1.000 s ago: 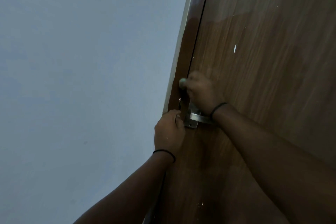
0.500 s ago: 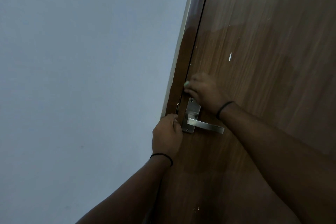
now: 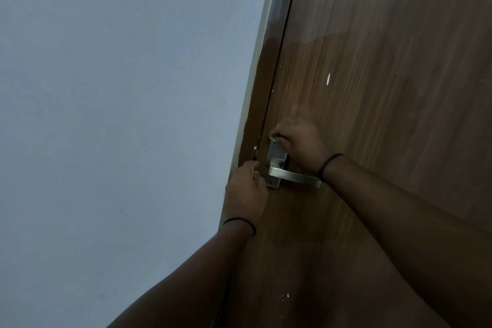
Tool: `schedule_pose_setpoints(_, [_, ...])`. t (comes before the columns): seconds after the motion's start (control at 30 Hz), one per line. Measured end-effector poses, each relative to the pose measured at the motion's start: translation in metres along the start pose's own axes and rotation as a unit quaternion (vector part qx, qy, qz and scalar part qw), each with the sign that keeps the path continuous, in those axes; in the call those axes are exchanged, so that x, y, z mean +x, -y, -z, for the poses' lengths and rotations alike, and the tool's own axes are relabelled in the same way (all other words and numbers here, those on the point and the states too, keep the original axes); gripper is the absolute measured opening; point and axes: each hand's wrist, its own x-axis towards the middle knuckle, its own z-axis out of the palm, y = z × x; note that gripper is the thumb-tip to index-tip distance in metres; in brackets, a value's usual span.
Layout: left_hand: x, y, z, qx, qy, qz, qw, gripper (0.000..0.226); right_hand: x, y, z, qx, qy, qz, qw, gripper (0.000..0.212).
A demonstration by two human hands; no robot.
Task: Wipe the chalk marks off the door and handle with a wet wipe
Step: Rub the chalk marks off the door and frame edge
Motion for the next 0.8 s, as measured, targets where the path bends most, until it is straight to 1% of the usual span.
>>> schedule_pose_setpoints(0.1, [0.0, 0.001, 0.001, -0.003, -0.009, -0.003, 1.0, 0.029, -0.002, -0.006, -0.006, 0.006, -0.013, -0.002, 1.0, 0.014])
schedule_pose_setpoints(0.2, [0.0, 0.006, 0.002, -0.005, -0.01, 0.008, 1.0, 0.029, -0.012, -0.013, -0.007, -0.008, -0.007, 0.025, 1.0, 0.008])
schedule_pose_setpoints(0.23, [-0.001, 0.007, 0.003, -0.007, -0.01, 0.013, 1.0, 0.028, -0.018, -0.015, -0.007, -0.017, 0.01, 0.037, 0.999, 0.01])
schedule_pose_setpoints(0.33, [-0.005, 0.01, 0.004, -0.006, -0.008, 0.024, 1.0, 0.028, -0.037, -0.028, -0.004, -0.051, 0.109, 0.042, 0.992, 0.015])
schedule_pose_setpoints(0.37, [-0.006, 0.011, 0.004, -0.003, -0.007, 0.026, 1.0, 0.028, -0.043, -0.031, -0.002, -0.046, 0.112, 0.033, 0.992, 0.016])
schedule_pose_setpoints(0.47, [-0.005, 0.012, 0.006, 0.002, -0.008, 0.021, 1.0, 0.029, -0.04, -0.028, 0.002, -0.008, 0.017, 0.022, 1.0, 0.012])
schedule_pose_setpoints(0.53, [-0.004, 0.011, 0.007, 0.006, -0.01, 0.015, 1.0, 0.029, -0.024, -0.014, 0.0, -0.002, -0.011, 0.035, 0.999, 0.014])
schedule_pose_setpoints(0.6, [-0.004, 0.009, 0.005, 0.006, -0.01, 0.014, 1.0, 0.028, -0.012, -0.003, -0.007, -0.012, 0.011, 0.044, 0.999, 0.018])
schedule_pose_setpoints(0.73, [-0.003, 0.007, 0.003, 0.014, -0.002, -0.003, 1.0, 0.028, -0.018, -0.003, -0.015, -0.05, 0.1, 0.082, 0.99, 0.021])
schedule_pose_setpoints(0.8, [-0.002, 0.008, 0.004, 0.014, -0.004, -0.01, 1.0, 0.026, -0.025, -0.008, -0.007, -0.047, 0.118, 0.081, 0.989, 0.02])
